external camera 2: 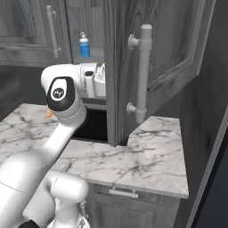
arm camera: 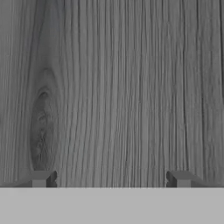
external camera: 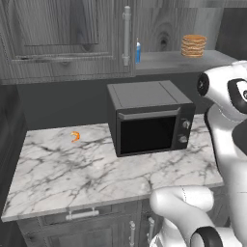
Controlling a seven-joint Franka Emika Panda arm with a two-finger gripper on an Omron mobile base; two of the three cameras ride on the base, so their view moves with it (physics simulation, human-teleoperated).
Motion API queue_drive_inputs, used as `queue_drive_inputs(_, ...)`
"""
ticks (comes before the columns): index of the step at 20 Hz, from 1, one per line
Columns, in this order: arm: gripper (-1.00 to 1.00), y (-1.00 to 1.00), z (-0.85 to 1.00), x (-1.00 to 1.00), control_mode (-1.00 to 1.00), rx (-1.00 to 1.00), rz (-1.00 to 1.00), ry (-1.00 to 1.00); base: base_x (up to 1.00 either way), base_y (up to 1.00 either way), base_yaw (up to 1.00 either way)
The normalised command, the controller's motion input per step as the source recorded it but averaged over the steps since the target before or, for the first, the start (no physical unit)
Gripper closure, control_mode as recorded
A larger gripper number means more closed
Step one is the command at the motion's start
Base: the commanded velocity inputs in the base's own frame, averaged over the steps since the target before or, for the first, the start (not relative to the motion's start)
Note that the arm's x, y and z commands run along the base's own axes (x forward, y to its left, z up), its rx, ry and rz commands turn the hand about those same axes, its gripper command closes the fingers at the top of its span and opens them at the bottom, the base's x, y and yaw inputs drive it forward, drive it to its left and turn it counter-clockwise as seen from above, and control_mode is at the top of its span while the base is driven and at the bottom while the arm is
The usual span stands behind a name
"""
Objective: Pick the dish brush and soap dispenser from the cabinet and place them on the counter.
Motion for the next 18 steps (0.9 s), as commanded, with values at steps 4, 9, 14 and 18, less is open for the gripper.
queue_drive_inputs(4, -1.00, -0.49, -0.05, 0.00, -1.00, 0.00, 0.00, 0.00, 0.00, 0.00, 0.00)
queue_drive_inputs(9, -1.00, -0.46, -0.06, 0.00, -1.00, 0.00, 0.00, 0.00, 0.00, 0.00, 0.00)
queue_drive_inputs(14, -1.00, -0.43, -0.05, 0.00, -1.00, 0.01, 0.00, 0.00, 0.00, 0.00, 0.00)
queue_drive_inputs(18, -1.00, -0.39, -0.03, 0.00, -1.00, 0.01, 0.00, 0.00, 0.00, 0.00, 0.00)
